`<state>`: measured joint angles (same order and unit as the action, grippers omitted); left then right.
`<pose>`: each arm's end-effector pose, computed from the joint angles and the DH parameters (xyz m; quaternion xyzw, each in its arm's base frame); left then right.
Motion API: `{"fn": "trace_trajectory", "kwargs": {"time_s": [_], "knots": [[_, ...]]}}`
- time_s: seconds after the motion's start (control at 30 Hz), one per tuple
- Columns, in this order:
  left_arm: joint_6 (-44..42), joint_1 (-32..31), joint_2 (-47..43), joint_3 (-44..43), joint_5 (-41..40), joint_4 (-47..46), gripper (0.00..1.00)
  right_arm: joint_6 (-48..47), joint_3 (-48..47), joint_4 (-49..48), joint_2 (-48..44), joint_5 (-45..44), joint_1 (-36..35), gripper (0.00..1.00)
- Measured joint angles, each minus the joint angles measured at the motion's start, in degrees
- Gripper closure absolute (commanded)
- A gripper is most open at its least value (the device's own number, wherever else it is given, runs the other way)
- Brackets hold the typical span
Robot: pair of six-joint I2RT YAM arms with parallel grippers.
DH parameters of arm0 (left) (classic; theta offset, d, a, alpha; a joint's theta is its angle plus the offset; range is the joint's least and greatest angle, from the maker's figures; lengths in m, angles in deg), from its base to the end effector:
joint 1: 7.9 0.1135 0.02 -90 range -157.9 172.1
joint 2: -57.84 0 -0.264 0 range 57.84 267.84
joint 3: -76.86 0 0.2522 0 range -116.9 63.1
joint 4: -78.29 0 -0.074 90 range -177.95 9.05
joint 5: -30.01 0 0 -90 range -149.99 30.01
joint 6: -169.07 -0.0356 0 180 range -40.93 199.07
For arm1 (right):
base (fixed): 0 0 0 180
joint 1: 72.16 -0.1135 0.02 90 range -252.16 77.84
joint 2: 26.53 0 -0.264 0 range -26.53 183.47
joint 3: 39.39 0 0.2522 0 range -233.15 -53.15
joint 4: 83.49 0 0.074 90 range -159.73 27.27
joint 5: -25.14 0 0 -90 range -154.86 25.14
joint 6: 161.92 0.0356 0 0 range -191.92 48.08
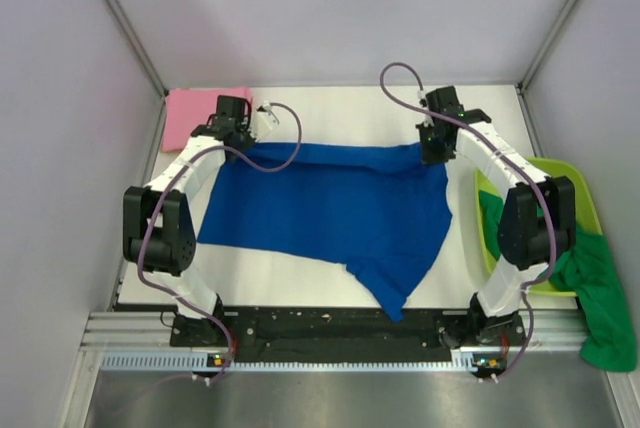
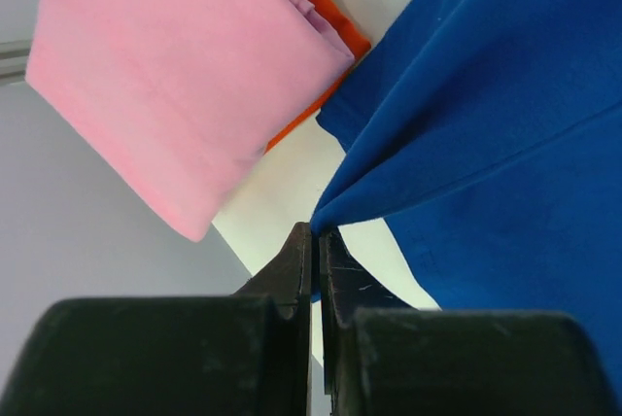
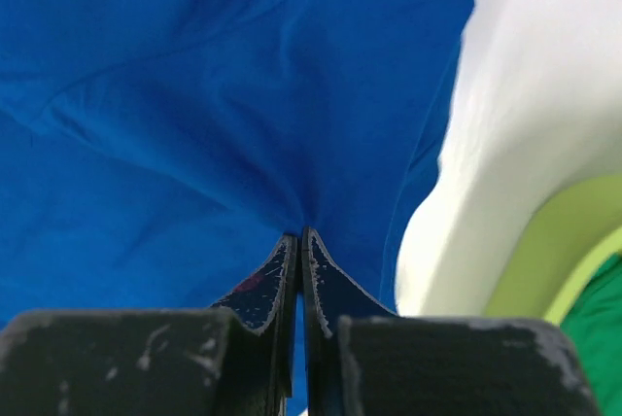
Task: Fold and stack the t-shirts
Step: Fold the flattened tshirt in 1/3 of the way
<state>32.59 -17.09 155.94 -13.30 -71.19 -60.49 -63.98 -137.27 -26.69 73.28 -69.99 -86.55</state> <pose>0.3745 -0.0536 0.2576 0.4054 0.8407 0.1977 0.2998 0.3629 0.0898 0.2716 -0.0421 0.9612 0.0099 0.2725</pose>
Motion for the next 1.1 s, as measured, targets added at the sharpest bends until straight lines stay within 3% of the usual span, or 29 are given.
{"fn": "trace_trajectory", "kwargs": {"time_s": [0.37, 0.63, 0.67, 0.7, 0.77, 0.83, 0.93, 1.03, 1.1], "knots": [[-4.00, 1.77, 0.00, 2.69, -0.24, -2.36, 1.00, 4.48, 13.44, -2.21, -10.95, 7.93, -0.07, 1.00], [-4.87, 2.16, 3.96, 3.04, -2.91, -4.55, 1.00, 6.40, 16.02, -3.04, -11.52, 9.55, -0.07, 1.00], [-4.98, 2.25, 4.55, 3.02, -3.17, -4.68, 0.93, 6.64, 16.52, -3.43, -12.00, 9.66, -0.07, 1.00], [-5.20, 2.34, 5.14, 3.02, -3.37, -4.63, 0.79, 6.78, 17.46, -3.87, -12.70, 9.77, -0.07, 0.93], [-5.75, 2.40, 5.60, 3.02, -3.43, -4.37, 0.47, 7.15, 19.37, -4.20, -13.62, 9.73, -0.07, 0.50], [-6.49, 2.43, 5.66, 2.99, -3.41, -3.74, 0.23, 7.80, 21.40, -4.02, -13.84, 9.11, -0.07, 0.33], [-6.75, 2.60, 5.62, 2.97, -3.06, -2.54, 0.09, 8.28, 23.06, -2.69, -13.84, 7.50, -0.07, 0.33], [-7.02, 3.26, 4.44, 2.51, -1.31, 0.70, 0.11, 8.37, 22.77, -2.40, -14.36, 5.55, -0.07, 0.46], [-6.78, 3.96, 3.02, 1.51, 0.07, 3.10, 0.20, 8.50, 21.24, -2.32, -14.71, 4.63, -0.07, 0.62]]}}
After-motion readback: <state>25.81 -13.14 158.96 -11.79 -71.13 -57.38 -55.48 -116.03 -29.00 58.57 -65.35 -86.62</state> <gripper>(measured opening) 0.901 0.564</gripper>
